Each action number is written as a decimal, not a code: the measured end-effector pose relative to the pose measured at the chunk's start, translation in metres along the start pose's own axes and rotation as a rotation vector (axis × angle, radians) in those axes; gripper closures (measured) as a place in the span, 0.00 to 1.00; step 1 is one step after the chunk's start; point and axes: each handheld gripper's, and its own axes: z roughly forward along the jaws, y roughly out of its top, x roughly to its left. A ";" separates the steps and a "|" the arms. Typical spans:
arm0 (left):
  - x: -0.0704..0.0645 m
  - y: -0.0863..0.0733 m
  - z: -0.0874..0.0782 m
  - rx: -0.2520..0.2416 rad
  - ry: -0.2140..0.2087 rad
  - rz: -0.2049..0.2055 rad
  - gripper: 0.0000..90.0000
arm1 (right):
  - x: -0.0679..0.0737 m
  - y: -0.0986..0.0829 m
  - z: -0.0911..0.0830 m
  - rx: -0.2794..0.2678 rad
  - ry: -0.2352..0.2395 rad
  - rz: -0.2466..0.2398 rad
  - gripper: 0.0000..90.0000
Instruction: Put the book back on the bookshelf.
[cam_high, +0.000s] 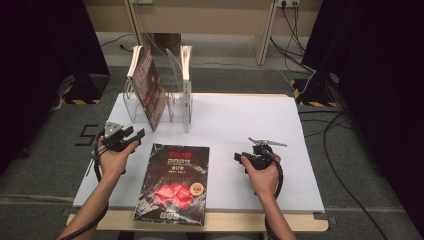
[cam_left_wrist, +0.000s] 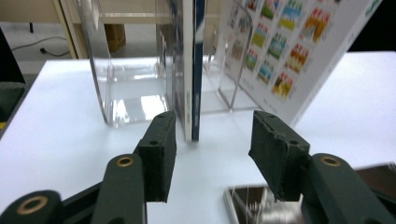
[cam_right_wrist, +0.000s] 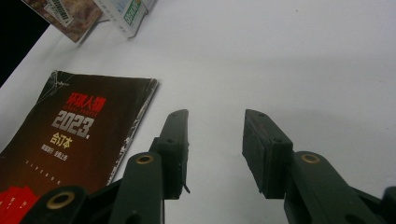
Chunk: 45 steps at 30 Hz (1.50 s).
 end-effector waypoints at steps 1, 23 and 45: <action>0.000 -0.003 -0.002 0.011 -0.007 0.001 0.56 | 0.001 0.001 0.000 0.001 0.000 0.001 0.68; -0.005 -0.062 -0.016 0.248 -0.129 -0.018 0.92 | 0.027 0.006 0.020 0.088 0.038 -0.035 0.67; -0.024 -0.070 -0.016 0.342 -0.099 -0.012 0.99 | 0.041 0.011 0.036 0.116 0.045 -0.053 0.66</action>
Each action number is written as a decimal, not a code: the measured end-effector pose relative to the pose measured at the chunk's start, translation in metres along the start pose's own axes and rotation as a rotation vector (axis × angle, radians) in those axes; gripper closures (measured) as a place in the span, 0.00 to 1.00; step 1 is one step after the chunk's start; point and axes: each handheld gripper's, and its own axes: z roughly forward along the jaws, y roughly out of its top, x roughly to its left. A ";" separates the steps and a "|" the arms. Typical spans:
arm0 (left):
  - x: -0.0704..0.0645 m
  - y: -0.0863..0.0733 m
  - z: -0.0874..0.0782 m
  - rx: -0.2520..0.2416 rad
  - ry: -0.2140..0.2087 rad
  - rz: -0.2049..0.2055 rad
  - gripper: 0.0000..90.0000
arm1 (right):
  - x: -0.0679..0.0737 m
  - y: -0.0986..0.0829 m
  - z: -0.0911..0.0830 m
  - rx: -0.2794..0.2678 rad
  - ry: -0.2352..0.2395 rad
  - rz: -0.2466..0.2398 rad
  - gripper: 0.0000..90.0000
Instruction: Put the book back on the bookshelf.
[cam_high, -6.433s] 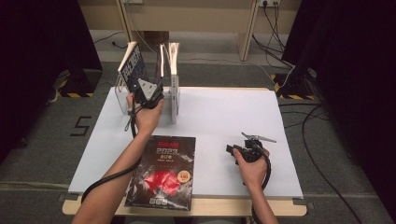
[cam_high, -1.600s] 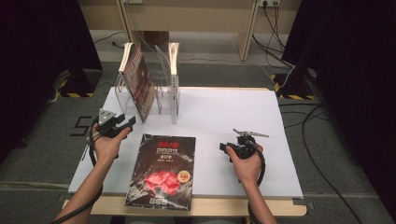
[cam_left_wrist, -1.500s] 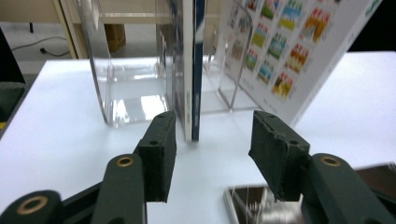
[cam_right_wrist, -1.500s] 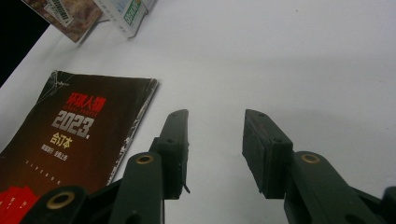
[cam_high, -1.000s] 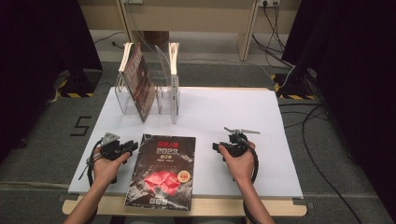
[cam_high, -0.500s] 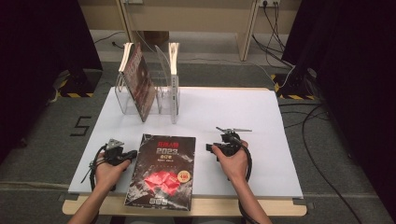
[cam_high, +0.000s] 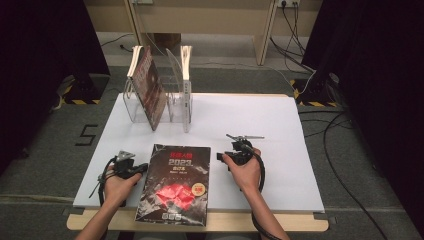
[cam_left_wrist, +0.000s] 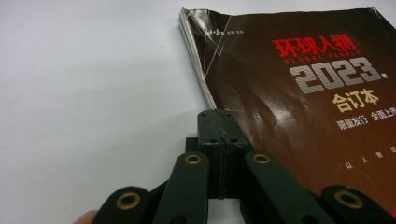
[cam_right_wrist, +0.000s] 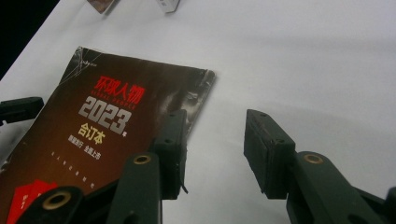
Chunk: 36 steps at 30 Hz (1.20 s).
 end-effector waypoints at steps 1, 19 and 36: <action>-0.002 -0.001 0.000 0.001 -0.005 0.005 0.99 | 0.001 0.001 0.001 0.003 0.000 0.004 0.66; -0.039 -0.005 0.008 -0.001 -0.083 0.051 0.99 | -0.004 0.022 0.028 0.045 -0.051 0.028 0.66; -0.046 -0.002 0.003 -0.032 -0.107 0.052 0.91 | -0.022 0.021 0.028 0.058 -0.076 0.074 0.65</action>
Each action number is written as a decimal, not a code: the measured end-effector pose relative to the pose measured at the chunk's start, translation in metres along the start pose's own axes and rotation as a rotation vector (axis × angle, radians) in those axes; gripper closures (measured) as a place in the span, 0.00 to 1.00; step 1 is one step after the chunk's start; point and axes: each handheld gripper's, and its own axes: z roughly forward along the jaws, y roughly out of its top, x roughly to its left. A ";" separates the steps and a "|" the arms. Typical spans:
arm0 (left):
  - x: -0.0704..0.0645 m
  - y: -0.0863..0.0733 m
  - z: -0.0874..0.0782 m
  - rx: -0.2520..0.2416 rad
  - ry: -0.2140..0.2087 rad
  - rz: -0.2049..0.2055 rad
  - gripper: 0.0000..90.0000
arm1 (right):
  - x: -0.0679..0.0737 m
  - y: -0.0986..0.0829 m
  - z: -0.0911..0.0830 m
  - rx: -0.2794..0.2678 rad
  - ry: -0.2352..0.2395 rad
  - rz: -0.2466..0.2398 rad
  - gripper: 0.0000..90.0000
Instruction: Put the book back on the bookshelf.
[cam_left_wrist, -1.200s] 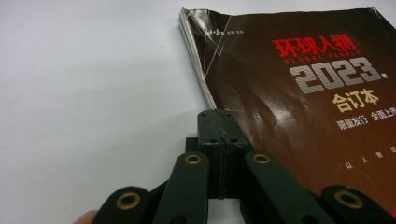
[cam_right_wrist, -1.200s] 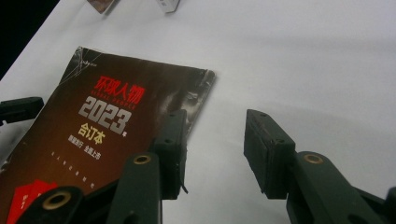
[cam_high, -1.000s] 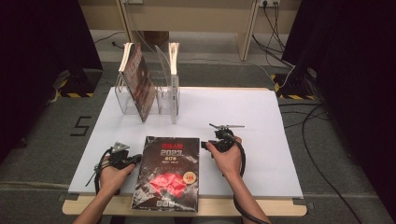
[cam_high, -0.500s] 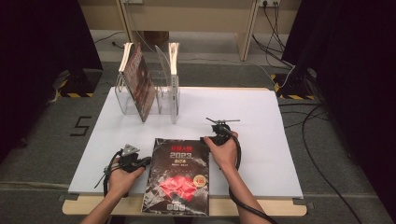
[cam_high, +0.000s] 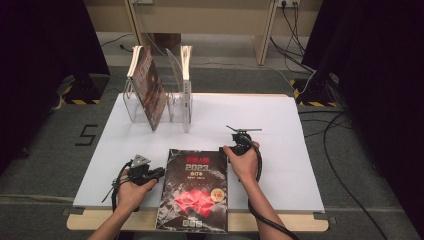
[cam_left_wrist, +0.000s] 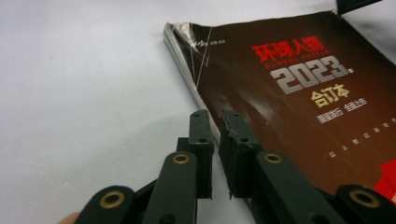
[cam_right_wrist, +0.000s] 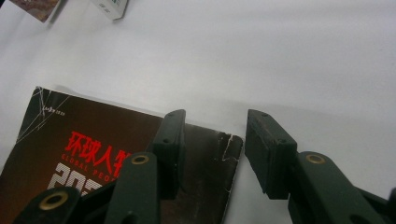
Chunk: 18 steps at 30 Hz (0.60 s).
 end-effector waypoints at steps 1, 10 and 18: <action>-0.001 0.000 0.000 -0.003 -0.002 0.001 0.90 | 0.000 0.000 0.001 0.002 0.001 0.003 0.65; -0.005 -0.003 0.005 0.013 -0.007 0.029 0.87 | -0.002 0.001 0.005 0.012 0.006 0.007 0.65; -0.009 -0.005 0.006 0.017 0.012 0.062 0.90 | -0.004 -0.003 0.003 0.008 0.037 0.043 0.64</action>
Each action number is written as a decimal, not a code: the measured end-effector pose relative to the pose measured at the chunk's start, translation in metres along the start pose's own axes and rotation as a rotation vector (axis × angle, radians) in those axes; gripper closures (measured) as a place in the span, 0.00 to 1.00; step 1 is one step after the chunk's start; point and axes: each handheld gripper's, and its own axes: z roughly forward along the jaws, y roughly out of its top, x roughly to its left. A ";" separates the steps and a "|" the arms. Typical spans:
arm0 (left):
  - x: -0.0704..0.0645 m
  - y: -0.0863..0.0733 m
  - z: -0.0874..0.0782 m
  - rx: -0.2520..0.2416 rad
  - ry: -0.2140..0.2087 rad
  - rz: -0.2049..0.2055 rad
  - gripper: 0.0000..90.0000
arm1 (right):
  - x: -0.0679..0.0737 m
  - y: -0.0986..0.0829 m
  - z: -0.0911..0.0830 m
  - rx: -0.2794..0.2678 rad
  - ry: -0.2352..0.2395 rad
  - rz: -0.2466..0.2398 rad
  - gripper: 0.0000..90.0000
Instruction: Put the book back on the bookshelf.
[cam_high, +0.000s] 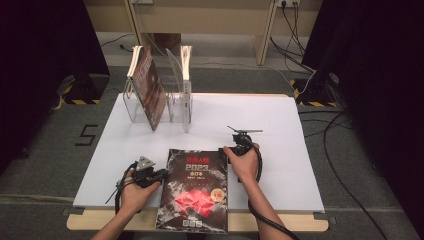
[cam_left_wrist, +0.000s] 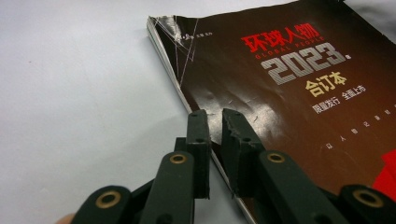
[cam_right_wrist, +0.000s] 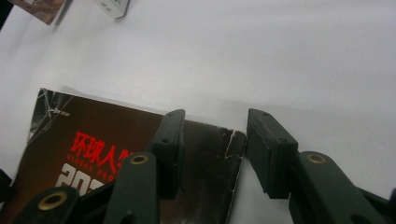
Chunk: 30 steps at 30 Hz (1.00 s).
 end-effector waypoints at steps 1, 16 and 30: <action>0.000 0.000 0.000 0.000 0.003 0.001 0.90 | 0.000 0.000 -0.001 0.007 0.003 0.005 0.64; -0.001 0.000 0.000 0.003 0.004 -0.005 0.90 | 0.003 -0.003 -0.012 0.034 0.045 0.015 0.75; 0.000 0.000 -0.001 0.003 0.002 -0.007 0.89 | 0.006 -0.001 -0.020 0.093 0.108 0.022 0.90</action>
